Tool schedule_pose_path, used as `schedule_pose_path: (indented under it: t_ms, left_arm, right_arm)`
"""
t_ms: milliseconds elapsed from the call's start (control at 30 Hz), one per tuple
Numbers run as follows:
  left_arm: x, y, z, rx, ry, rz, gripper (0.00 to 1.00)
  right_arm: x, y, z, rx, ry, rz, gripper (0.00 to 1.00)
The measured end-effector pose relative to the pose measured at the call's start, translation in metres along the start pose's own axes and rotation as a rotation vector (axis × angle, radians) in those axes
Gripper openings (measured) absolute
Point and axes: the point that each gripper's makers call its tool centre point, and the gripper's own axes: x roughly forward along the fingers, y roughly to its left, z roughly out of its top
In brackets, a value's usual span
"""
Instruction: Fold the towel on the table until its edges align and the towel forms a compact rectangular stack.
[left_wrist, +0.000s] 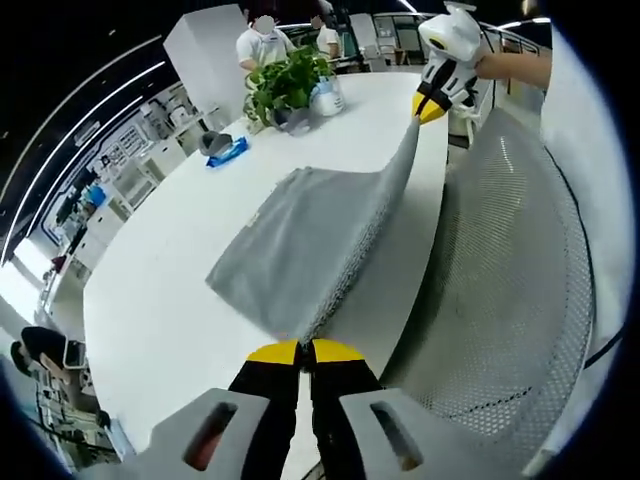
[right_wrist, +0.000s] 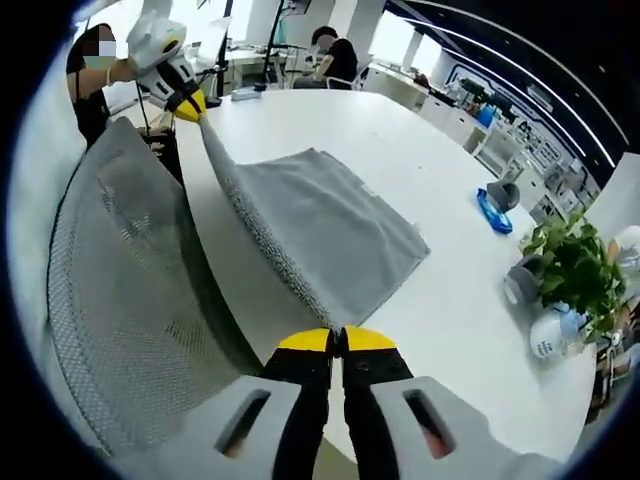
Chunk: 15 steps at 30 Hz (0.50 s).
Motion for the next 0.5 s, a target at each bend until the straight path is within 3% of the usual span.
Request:
schedule_pose_path:
  t_ms: [267,500]
  left_arm:
    - [0.008,0.046,0.028,-0.022,-0.054,0.088,0.03]
    - [0.026,0.083,0.041,-0.036,-0.068,0.131,0.03]
  right_arm:
    - [0.009,-0.043,0.033,-0.056,-0.029,-0.086,0.00]
    - [0.028,-0.081,0.057,-0.082,-0.062,-0.128,0.00]
